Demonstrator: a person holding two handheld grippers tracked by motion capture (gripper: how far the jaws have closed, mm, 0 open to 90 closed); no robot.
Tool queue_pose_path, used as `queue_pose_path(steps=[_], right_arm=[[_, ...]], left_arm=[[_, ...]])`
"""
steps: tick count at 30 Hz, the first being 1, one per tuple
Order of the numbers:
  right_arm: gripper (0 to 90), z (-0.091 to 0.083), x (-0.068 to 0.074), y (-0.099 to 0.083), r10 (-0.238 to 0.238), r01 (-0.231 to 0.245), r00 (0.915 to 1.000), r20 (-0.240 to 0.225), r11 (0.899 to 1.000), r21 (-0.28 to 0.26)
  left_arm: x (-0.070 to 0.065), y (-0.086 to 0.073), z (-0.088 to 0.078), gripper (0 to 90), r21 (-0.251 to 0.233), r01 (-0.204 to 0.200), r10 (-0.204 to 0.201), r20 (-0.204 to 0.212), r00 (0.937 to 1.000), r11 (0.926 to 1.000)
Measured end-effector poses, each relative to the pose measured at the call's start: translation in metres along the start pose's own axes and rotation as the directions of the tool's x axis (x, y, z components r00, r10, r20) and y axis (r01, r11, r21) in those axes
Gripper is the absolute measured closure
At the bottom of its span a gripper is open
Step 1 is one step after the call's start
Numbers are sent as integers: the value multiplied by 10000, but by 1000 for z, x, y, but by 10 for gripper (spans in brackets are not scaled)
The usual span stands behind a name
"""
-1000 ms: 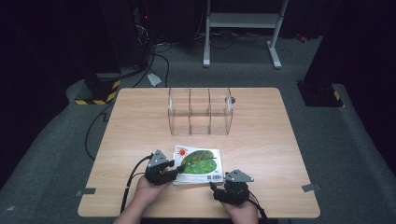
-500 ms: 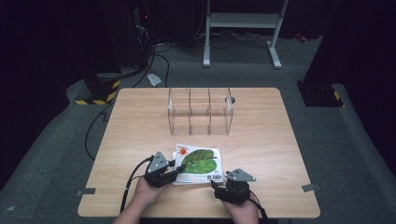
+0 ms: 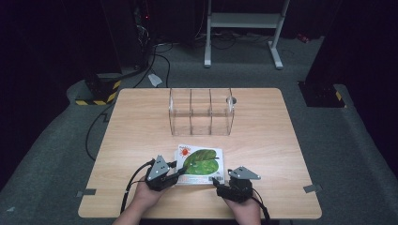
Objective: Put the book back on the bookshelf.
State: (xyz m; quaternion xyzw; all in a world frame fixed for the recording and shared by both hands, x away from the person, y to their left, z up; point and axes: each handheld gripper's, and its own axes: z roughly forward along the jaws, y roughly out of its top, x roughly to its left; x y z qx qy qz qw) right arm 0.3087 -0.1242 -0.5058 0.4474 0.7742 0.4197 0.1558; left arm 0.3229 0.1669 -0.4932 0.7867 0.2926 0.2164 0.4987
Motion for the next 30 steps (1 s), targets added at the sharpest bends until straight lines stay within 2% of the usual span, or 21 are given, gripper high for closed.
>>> queue_pose_path(steps=[9,14,18,23,27,30], right_arm=[[221,11,-10,10,194,-187,9991,-373,9997,179],[184,20,-20,16,641,-607,9958,-649,9968,521],[168,28,-28,18,873,-837,9925,-855,9955,456],[144,34,-33,20,1327,-1269,9820,-1347,9906,509],[136,37,-33,20,1519,-1453,9748,-1634,9880,514],[132,41,-34,20,1599,-1512,9691,-1877,9867,600]], left_arm=[[-4,0,-3,653,-289,-515,514,-38,9987,9983],[-5,0,-5,655,-454,-710,710,-31,9975,9964],[-9,0,-7,656,-604,-961,956,-116,9954,9935],[-13,-2,-10,667,-808,-1363,1354,-154,9907,9874],[-13,-4,-10,670,-819,-1542,1532,-186,9880,9846],[-13,-4,-9,670,-859,-1531,1518,-209,9882,9845]])
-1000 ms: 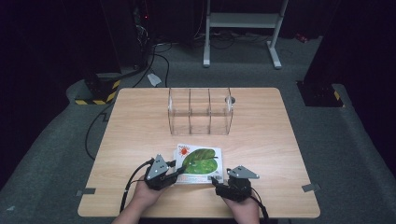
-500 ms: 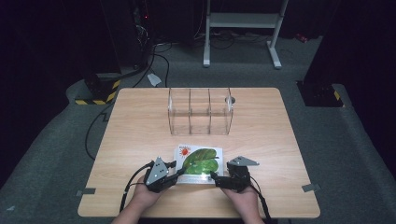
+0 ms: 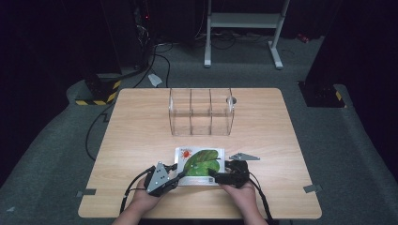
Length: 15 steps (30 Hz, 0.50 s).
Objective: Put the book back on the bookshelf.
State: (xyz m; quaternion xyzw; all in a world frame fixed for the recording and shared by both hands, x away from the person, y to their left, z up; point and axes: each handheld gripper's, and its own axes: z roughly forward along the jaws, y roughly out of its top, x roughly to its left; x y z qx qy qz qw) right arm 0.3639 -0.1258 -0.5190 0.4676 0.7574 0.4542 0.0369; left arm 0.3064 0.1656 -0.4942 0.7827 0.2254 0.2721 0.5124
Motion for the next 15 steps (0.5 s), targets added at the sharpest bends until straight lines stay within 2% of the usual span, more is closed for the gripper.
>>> queue_pose_path(steps=[1,4,9,15], right_arm=[[133,1,0,0,87,-87,9999,-62,10000,44],[152,2,1,1,-41,42,9998,-193,10000,65],[213,-4,5,1,-134,137,9998,138,9997,-209],[260,-14,9,0,-532,581,9964,664,9955,-747]], left_arm=[[0,0,0,670,11,11,-11,6,10000,10000],[1,-1,0,670,29,70,-70,12,10000,10000],[0,-1,0,684,17,190,-190,67,9998,9998],[-1,-1,2,706,57,400,-401,152,9991,9992]])
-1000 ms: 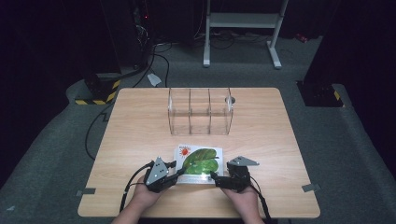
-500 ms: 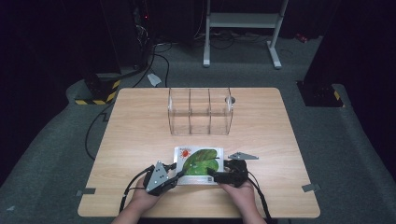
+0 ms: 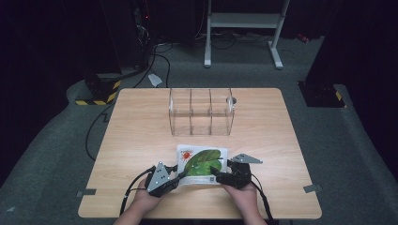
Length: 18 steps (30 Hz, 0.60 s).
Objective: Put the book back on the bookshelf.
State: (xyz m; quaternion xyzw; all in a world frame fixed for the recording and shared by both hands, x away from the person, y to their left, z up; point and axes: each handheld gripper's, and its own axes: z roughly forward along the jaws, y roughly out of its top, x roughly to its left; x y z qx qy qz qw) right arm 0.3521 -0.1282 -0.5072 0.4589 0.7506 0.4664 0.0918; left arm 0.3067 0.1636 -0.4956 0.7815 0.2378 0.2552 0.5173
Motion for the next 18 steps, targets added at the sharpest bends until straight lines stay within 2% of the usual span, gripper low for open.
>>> queue_pose_path(steps=[6,13,18], right_arm=[[287,-7,3,-4,-277,287,9992,301,9990,-342],[316,-16,5,-8,-355,401,9981,510,9949,-924],[337,-23,8,-8,-464,565,9963,723,9880,-1435]], left_arm=[[2,-1,2,706,67,182,-182,-29,9998,9998],[3,-4,5,707,384,282,-279,-78,9996,9989],[1,-7,8,721,860,52,-34,-209,9998,9963]])
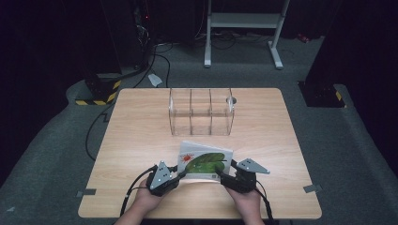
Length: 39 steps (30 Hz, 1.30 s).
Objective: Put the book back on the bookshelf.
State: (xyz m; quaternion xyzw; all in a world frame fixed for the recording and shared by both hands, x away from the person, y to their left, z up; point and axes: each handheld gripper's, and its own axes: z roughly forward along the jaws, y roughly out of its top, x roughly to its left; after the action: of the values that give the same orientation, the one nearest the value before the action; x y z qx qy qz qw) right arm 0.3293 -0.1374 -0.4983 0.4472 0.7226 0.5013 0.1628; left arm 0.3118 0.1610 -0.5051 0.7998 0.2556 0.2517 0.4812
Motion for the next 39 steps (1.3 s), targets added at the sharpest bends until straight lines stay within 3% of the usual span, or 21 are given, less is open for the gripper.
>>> queue_pose_path(steps=[6,17,26,31,34,39], right_arm=[[339,-5,1,1,-342,345,9993,157,9993,-169],[360,-11,3,0,-496,496,9988,15,9982,-350],[360,-20,3,3,-855,853,9963,-4,9944,-626],[329,-20,0,4,-875,859,9960,-200,9938,-703],[317,-18,-3,6,-815,787,9951,-554,9956,-505],[320,-17,-6,9,-917,884,9923,-828,9952,-419]], left_arm=[[1,-3,3,740,152,112,-112,-2,9999,9998],[2,-11,7,729,640,-26,17,142,9999,9979],[4,-12,4,717,543,127,-130,59,9999,9984],[8,-12,0,672,457,307,-304,-68,9995,9985],[10,-13,-1,642,440,434,-430,-107,9990,9981],[12,-13,-4,516,591,584,-567,-299,9979,9965]])
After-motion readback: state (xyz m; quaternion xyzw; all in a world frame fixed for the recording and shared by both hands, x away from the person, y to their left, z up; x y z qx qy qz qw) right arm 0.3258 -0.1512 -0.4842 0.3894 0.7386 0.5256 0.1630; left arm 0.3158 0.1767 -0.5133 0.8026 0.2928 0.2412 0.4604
